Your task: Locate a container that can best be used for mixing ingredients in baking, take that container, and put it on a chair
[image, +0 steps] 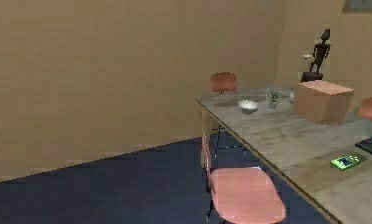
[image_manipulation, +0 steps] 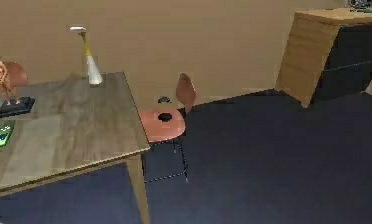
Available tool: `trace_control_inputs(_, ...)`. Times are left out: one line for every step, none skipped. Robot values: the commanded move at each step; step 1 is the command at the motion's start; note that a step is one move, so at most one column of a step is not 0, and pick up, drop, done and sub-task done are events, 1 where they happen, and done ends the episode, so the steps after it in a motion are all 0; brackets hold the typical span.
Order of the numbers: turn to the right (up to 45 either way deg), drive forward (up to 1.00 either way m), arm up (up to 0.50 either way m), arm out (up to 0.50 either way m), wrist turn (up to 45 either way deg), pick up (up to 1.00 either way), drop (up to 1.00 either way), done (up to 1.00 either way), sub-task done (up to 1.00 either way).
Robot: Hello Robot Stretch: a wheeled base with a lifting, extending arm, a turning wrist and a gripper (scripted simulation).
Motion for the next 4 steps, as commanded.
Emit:
trace_control_inputs(-45.0, 0.0, 0.0, 0.0, 0.0, 0.0, 0.0, 0.0, 0.0)
trace_control_inputs(-24.0, 0.0, 0.0, 0.0, 0.0, 0.0, 0.0, 0.0, 0.0)
trace_control_inputs(45.0, 0.0, 0.0, 0.0, 0.0, 0.0, 0.0, 0.0, 0.0)
trace_control_inputs(45.0, 0.0, 0.0, 0.0, 0.0, 0.0, 0.0, 0.0, 0.0)
